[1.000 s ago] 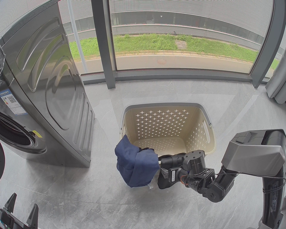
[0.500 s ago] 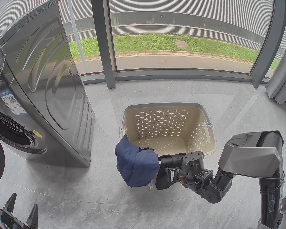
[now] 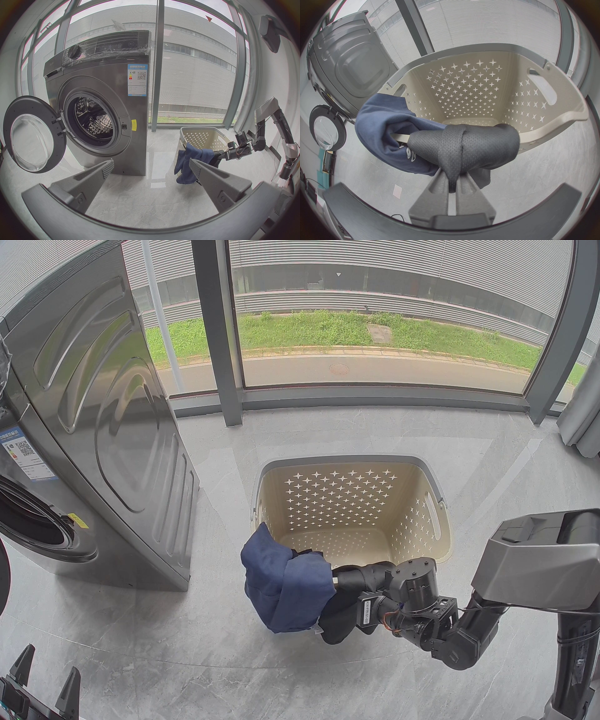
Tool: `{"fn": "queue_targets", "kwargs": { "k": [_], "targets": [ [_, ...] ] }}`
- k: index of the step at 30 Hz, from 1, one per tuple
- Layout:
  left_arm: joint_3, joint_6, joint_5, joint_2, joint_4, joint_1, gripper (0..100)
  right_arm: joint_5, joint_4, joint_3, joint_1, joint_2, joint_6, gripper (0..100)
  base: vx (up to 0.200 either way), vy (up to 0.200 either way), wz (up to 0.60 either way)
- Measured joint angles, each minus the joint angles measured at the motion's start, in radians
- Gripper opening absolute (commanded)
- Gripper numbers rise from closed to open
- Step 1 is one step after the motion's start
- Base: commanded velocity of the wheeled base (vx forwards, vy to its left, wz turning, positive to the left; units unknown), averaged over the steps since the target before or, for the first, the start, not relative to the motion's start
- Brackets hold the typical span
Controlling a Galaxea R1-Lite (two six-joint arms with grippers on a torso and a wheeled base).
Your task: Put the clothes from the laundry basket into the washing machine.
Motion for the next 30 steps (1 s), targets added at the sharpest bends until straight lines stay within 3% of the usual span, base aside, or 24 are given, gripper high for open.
{"fn": "queue_targets", "kwargs": {
  "k": [9,21,30],
  "targets": [
    [0.0,0.0,0.0,0.0,0.0,0.0,100,0.008,0.003,0.115,-0.006,-0.195,-0.002,0,0.0,0.0,0.0],
    [0.0,0.0,0.0,0.0,0.0,0.0,100,0.019,0.011,0.174,-0.002,-0.493,-0.006,0,0.0,0.0,0.0],
    [0.0,0.003,0.0,0.0,0.0,0.0,100,0.084,0.022,0.194,0.007,-0.739,-0.099,0,0.0,0.0,0.0]
  ]
}}
